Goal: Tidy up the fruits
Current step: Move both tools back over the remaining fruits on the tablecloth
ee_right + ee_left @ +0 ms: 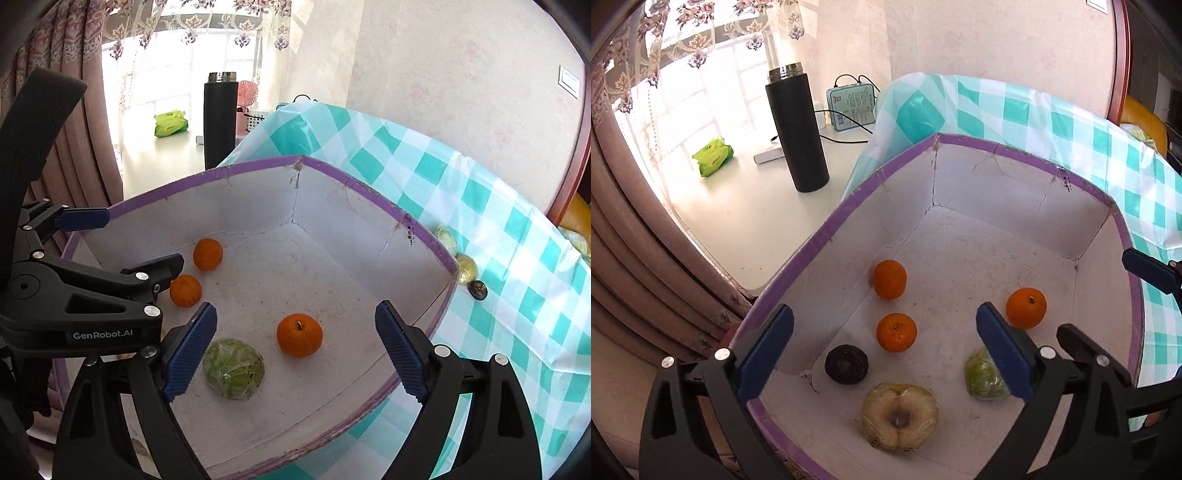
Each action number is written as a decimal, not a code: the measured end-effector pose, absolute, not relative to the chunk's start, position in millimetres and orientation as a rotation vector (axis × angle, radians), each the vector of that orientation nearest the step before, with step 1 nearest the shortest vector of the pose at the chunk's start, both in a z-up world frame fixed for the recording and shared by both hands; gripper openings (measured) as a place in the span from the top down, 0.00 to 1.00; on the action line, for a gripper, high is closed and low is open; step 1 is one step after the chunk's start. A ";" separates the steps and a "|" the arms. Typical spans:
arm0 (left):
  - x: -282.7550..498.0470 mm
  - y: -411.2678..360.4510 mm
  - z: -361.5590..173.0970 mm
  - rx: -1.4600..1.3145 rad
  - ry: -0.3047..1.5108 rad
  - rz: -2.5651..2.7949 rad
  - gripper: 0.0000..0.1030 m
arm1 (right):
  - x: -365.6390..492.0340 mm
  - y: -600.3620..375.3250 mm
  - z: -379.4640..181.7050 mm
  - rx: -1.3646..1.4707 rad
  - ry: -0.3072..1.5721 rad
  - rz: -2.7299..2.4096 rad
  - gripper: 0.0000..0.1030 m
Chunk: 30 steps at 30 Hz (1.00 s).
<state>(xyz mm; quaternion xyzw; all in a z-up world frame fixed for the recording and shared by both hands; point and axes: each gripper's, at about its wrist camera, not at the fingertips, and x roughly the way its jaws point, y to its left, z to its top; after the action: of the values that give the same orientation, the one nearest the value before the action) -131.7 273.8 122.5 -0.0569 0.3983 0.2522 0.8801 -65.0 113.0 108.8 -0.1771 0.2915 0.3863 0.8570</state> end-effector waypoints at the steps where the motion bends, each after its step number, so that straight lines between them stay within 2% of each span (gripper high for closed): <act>1: -132.3 270.7 129.5 -0.118 0.815 0.542 0.02 | -63.5 101.2 115.4 -0.333 0.584 0.824 0.16; 7: -118.9 229.7 164.8 -0.043 0.793 0.582 0.02 | -47.5 41.0 129.8 -0.190 0.538 0.772 0.16; 14: -121.4 112.7 201.3 0.163 0.494 0.388 0.02 | -8.2 -45.6 105.1 0.048 0.603 0.647 0.16; 16: -111.5 77.6 200.0 0.211 0.475 0.305 0.02 | 0.1 -66.5 96.8 0.059 0.599 0.589 0.16; 20: -79.9 21.7 172.7 0.242 0.552 0.144 0.02 | 29.1 -108.6 72.0 0.065 0.642 0.424 0.16; 24: -49.7 -17.6 119.6 0.229 0.648 0.013 0.02 | 59.3 -148.6 40.1 0.075 0.747 0.320 0.16; 30: 7.0 -34.1 40.9 0.201 0.767 -0.076 0.02 | 102.7 -169.9 11.0 0.012 0.828 0.254 0.16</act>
<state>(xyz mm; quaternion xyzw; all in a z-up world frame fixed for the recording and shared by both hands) 7.0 -34.1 40.9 0.0981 0.3736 -0.0372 0.9216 102.7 -169.9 11.0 0.0059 0.4012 0.1231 0.9076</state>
